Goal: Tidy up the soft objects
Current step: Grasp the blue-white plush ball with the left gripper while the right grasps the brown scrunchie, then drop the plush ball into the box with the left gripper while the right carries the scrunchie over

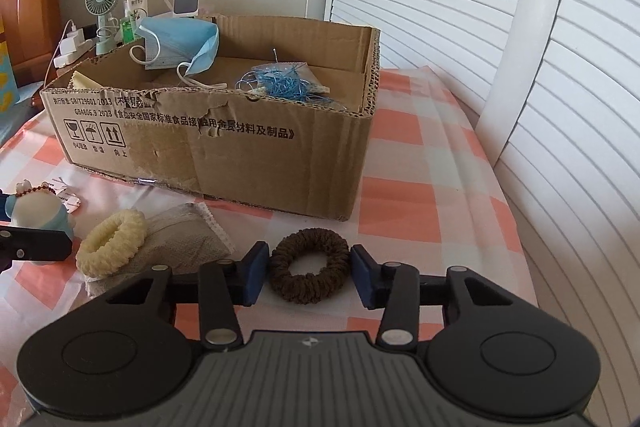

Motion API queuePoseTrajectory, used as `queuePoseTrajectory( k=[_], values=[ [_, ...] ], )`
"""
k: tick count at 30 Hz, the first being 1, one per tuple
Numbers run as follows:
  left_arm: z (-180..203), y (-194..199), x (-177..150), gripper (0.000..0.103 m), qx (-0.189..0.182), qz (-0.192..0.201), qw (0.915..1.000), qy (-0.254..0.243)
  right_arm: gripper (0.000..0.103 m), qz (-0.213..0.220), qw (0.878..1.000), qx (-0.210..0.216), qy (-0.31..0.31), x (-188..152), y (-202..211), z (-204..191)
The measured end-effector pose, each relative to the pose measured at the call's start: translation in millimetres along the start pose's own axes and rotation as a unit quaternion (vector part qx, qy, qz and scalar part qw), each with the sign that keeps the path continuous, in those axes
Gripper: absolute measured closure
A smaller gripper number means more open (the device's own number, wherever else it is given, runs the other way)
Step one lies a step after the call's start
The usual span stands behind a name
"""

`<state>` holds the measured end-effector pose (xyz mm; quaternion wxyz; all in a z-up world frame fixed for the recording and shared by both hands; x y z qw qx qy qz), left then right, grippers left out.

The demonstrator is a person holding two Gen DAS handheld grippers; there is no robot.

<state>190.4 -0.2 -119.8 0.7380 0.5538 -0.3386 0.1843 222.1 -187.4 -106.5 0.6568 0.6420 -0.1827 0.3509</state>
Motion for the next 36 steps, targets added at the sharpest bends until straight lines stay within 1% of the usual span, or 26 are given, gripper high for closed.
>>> queuePoseTrajectory(
  k=[7,10,14,18,21,25,29,36],
  values=[
    [4.1,9.0,1.4,0.060,-0.009,-0.005,0.9998,-0.016,0.055,0.000,1.000,0.002,0.003,-1.5,11.4,-1.4],
    [5.0,14.6,1.7,0.060,-0.012,-0.007,0.9997,-0.021,0.055,0.007,1.000,0.008,0.000,1.0,22.6,0.2],
    [5.8,24.2,1.6,0.061,-0.022,-0.012,0.9995,-0.021,0.055,0.018,1.000,0.006,0.007,5.2,37.9,0.9],
    [8.6,37.4,4.0,0.061,-0.034,-0.015,0.9989,-0.028,0.055,0.029,0.999,0.023,0.010,9.4,54.2,-1.4],
    [10.0,48.2,8.5,0.061,-0.041,-0.020,0.9985,-0.032,0.055,0.040,0.999,0.024,0.020,12.8,66.5,-3.3],
    [11.2,64.0,22.3,0.061,-0.040,-0.013,0.9983,-0.041,0.055,0.054,0.997,0.040,0.025,16.0,83.2,-5.7],
    [12.1,74.5,42.6,0.061,-0.040,0.002,0.9982,-0.046,0.055,0.067,0.996,0.041,0.028,19.4,95.7,-6.3],
    [15.4,69.0,87.9,0.061,-0.020,0.026,0.9965,-0.078,0.055,0.081,0.995,0.046,0.039,24.4,107.7,-10.0]
  ],
)
Point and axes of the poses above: each gripper's, at about its wrist camera, not at the fingertips, and y roughly against the way its jaws point, z to its right, x to its top, the point moved 8 cm from there along -y, roughly the way its jaws point, and after that the axes turned 2 degrees about y, right-handed, at the moved point
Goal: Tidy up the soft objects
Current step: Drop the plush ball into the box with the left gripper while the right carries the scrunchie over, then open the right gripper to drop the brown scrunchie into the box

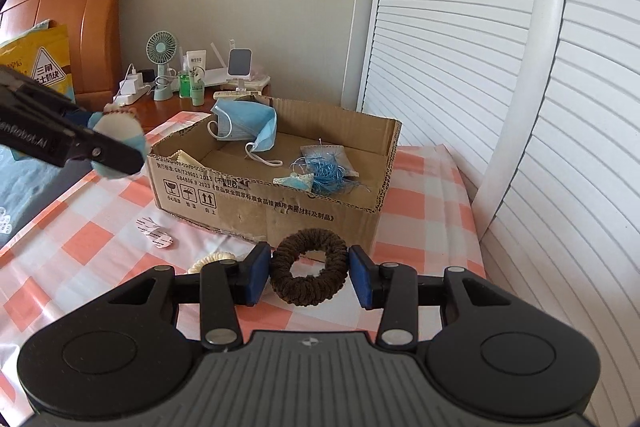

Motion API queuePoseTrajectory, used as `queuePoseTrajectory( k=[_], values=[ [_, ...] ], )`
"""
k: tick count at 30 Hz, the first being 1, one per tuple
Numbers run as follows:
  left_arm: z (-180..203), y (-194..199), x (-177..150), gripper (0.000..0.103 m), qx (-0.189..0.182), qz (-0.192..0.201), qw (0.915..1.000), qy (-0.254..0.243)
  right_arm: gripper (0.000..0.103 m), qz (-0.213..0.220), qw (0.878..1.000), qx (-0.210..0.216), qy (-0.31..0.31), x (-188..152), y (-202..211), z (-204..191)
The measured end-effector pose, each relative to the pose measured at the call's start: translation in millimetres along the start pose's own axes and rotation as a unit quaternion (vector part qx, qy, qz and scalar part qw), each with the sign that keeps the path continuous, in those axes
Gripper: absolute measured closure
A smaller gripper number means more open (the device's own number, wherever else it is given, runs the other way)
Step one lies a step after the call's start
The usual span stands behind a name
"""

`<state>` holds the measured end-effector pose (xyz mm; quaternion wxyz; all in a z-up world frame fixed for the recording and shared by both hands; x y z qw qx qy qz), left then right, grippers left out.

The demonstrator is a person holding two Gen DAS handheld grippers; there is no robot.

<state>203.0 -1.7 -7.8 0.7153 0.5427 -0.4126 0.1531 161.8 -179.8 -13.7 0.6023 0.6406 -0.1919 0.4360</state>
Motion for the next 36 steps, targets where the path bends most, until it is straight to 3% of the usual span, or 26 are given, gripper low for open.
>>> queuePoseTrajectory(
  k=[12,13,15,17,21,29,36],
  values=[
    [-23.4,-60.5,54.6,0.058,0.032,-0.009,0.9994,-0.012,0.055,0.004,1.000,0.008,0.007,11.0,-6.0,-2.3],
    [-26.0,-65.1,56.0,0.055,0.038,-0.006,0.9992,-0.012,0.055,0.004,1.000,0.008,0.006,11.6,-6.6,-2.3],
    [-33.2,-72.3,57.1,0.023,0.056,-0.004,0.9984,-0.004,0.055,0.004,1.000,0.011,0.007,12.5,-7.6,-2.8],
    [-39.2,-72.5,56.1,0.017,0.070,0.006,0.9975,0.007,0.055,0.005,1.000,0.011,0.007,12.6,-8.4,-2.9],
    [-41.6,-64.1,47.2,0.013,0.064,0.006,0.9975,0.029,0.055,0.005,1.000,0.014,0.009,12.9,-9.1,-3.3],
    [-28.0,-24.3,14.5,0.002,0.087,0.020,0.9951,0.042,0.055,0.011,1.000,0.016,0.015,18.1,-11.1,-2.0],
    [-10.8,3.6,-32.5,0.001,0.095,0.025,0.9927,0.069,0.055,0.021,1.000,0.012,0.016,34.3,-17.0,4.4]
  ],
)
Point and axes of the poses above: each gripper's, at about its wrist camera, not at the fingertips, and y roughly against the way its jaws point, z to its right, x to its top, the point moved 8 cm from there along -y, roughly the way its jaws point, and after that the axes turned 2 degrees about y, right-handed, at the moved point
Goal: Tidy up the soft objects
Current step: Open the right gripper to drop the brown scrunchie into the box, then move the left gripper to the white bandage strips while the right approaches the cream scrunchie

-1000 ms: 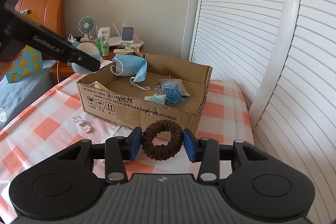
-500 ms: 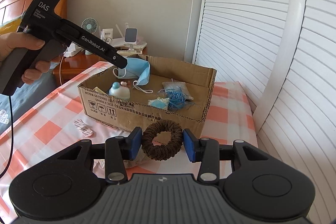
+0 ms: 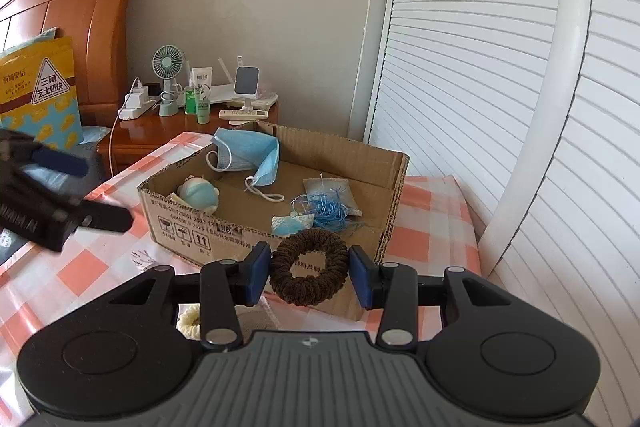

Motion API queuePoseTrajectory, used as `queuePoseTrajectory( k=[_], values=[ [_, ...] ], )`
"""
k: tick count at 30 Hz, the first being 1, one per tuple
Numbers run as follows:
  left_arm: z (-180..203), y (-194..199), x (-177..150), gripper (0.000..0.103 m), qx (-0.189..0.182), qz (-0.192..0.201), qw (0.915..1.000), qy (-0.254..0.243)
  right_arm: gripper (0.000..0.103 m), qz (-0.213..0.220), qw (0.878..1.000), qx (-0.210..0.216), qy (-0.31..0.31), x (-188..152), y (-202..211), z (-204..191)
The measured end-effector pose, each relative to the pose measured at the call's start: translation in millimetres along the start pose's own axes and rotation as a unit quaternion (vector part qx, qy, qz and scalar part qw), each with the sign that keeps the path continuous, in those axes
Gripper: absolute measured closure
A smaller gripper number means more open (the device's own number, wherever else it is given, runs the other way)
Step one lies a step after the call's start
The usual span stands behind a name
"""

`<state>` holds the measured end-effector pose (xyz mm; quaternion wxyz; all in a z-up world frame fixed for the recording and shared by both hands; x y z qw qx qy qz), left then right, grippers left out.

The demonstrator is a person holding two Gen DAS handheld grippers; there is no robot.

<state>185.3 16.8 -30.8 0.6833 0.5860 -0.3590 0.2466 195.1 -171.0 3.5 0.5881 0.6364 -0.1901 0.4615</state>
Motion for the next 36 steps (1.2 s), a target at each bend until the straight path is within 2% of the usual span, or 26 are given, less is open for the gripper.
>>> queuePoseTrajectory(
  k=[5,9,18,19,20,22,23,28,36],
  values=[
    [11.0,8.2,-22.7,0.001,0.029,-0.016,0.9988,-0.035,0.055,0.001,1.000,0.000,-0.007,17.4,-13.6,9.1],
    [20.2,7.8,-34.9,0.001,0.018,-0.021,0.9977,-0.061,0.055,0.001,1.000,0.001,-0.006,32.4,-28.3,12.9],
    [17.5,12.4,-41.1,0.001,0.009,-0.020,0.9990,-0.040,0.054,-0.021,1.000,0.001,-0.008,50.0,-71.7,21.7],
    [16.7,11.0,-42.7,0.001,0.011,-0.024,0.9989,-0.039,0.049,-0.020,1.000,-0.003,-0.009,53.1,-75.5,23.0],
    [16.2,10.2,-44.1,0.001,0.014,-0.027,0.9988,-0.039,0.034,-0.019,1.000,-0.007,-0.010,56.5,-78.6,24.0],
    [15.5,9.5,-46.8,0.001,0.016,-0.030,0.9986,-0.039,0.014,-0.022,1.000,-0.019,-0.008,60.5,-83.0,26.0],
    [15.3,9.6,-47.7,0.001,0.015,-0.031,0.9987,-0.039,0.009,-0.022,0.999,-0.023,-0.007,61.2,-83.1,26.3],
    [13.5,9.6,-50.1,0.001,0.012,-0.035,0.9988,-0.032,0.000,-0.014,1.000,-0.021,-0.011,54.3,-69.4,21.1],
    [12.6,12.2,-51.8,0.001,0.009,-0.036,0.9989,-0.028,0.000,-0.028,0.999,-0.025,-0.035,27.1,-40.9,11.6]
  ],
)
Point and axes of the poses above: each gripper's, at about its wrist camera, not at the fingertips, and y roughly against the way its jaws point, z to its right, x to its top, the point moved 8 cm from there along -y, roughly the way its jaws point, and after that the axes turned 2 degrees about y, right-handed, at the moved point
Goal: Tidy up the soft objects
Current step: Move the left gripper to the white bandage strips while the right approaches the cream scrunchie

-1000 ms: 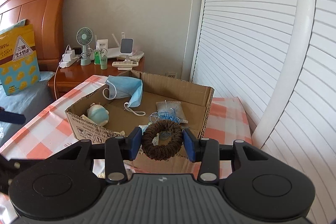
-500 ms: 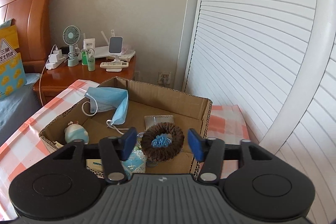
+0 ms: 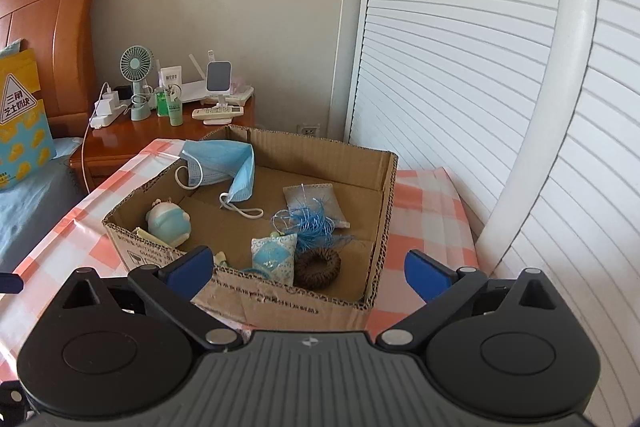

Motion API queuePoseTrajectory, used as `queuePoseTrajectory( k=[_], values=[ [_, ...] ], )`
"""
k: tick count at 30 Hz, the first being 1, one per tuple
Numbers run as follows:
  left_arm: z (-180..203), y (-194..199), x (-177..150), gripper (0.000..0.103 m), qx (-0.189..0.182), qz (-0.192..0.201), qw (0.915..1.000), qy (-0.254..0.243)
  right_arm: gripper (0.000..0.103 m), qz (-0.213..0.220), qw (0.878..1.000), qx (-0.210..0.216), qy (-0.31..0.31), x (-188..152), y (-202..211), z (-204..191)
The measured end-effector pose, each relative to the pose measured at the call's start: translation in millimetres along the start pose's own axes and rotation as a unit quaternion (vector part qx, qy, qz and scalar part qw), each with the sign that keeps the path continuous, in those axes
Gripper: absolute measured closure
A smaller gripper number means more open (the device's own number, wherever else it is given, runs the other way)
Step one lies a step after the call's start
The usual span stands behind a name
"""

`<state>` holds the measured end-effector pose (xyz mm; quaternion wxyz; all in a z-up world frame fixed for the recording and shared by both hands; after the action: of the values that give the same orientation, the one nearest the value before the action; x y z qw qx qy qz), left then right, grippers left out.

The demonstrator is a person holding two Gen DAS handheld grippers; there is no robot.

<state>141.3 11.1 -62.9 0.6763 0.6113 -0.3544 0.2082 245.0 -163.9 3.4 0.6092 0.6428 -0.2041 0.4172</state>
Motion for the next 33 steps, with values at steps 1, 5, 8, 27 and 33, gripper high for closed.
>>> queuePoseTrajectory(
  k=[1,5,8,27,33],
  values=[
    [-0.5,-1.5,0.0,0.001,-0.003,-0.002,1.0000,0.002,0.000,-0.001,1.000,-0.004,-0.002,-4.2,3.0,-0.5],
    [-1.8,-10.5,-3.6,0.001,-0.009,-0.015,0.9998,0.001,0.000,-0.007,1.000,-0.010,-0.009,-27.3,13.0,-6.3],
    [-8.8,-25.4,-7.9,0.001,0.003,-0.036,0.9993,0.007,0.000,-0.016,1.000,-0.010,-0.017,-44.7,16.7,-8.8],
    [-61.7,-121.3,13.7,0.001,0.044,-0.087,0.9910,0.092,0.000,-0.063,0.998,-0.004,-0.024,-92.4,9.8,-7.6],
    [-61.3,-127.4,12.2,0.001,0.061,-0.088,0.9910,0.081,0.000,-0.062,0.998,0.001,-0.023,-90.7,9.4,-9.4]
  ],
)
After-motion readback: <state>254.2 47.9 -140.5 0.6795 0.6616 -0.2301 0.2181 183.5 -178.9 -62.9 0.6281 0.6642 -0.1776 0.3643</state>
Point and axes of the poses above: each gripper's, at about its wrist camera, not at the fingertips, and y roughly against the way its jaws point, z to its right, x to its top, the point moved 8 cm from there along -y, roughly the way its jaws point, and after that the axes turned 2 degrees about y, right-handed, at the moved point
